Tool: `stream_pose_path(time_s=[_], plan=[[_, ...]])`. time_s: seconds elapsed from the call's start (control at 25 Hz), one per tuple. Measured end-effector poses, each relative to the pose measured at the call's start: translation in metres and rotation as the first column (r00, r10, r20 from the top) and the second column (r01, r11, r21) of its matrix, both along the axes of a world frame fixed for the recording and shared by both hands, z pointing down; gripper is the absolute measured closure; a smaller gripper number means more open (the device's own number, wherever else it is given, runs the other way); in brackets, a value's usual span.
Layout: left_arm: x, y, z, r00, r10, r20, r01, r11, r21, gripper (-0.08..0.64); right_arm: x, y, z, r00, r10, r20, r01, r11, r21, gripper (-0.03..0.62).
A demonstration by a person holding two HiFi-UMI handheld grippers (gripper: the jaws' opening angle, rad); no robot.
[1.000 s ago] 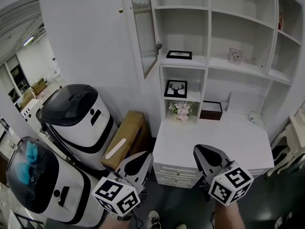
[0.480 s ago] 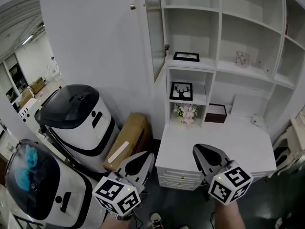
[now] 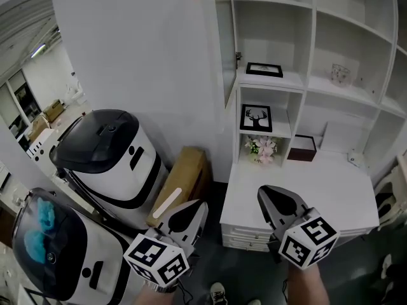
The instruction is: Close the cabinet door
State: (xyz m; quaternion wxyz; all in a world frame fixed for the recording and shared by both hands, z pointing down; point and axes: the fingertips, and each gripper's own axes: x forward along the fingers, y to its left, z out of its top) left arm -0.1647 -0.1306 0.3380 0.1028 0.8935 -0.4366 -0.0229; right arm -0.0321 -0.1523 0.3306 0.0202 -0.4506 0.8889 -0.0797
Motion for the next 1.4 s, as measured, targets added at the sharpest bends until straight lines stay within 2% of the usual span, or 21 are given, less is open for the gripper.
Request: stream_pose_path(time_s=[0.44,0.76,1.08,1.12,1.2,1.4], plan=[[-0.037,-0.040,0.008,1.000,0.028,-0.013,-0.028,1.000,-0.009,0.554,-0.037,-0.045,0.004,1.000,0.023,0.009,-0.023,1.000,0.005,0.588],[-0.051,-0.059,0.003,0.996,0.078,-0.034,-0.078,0.997,0.011,0.554,-0.052,-0.065,-0.010,0.995,0.096,-0.016,-0.095,0.994,0.046,0.584],[-0.054,-0.061,-0.004,0.993,0.108,-0.038,-0.106,0.994,0.031,0.554,-0.068,-0.081,-0.030,0.995,0.098,-0.027,-0.096,0.992,0.088,0.584],[-0.056,-0.062,-0.005,0.994,0.104,-0.038,-0.103,0.994,0.032,0.554,-0.069,-0.084,-0.033,0.995,0.098,-0.028,-0.095,0.991,0.095,0.581],[-0.059,-0.061,-0.006,0.995,0.097,-0.034,-0.096,0.995,0.034,0.555,-0.072,-0.091,-0.038,0.995,0.090,-0.034,-0.085,0.991,0.106,0.530],[-0.064,-0.054,-0.008,0.997,0.083,-0.002,-0.083,0.996,0.029,0.554,-0.076,-0.109,-0.045,0.992,0.111,-0.064,-0.102,0.987,0.127,0.509]])
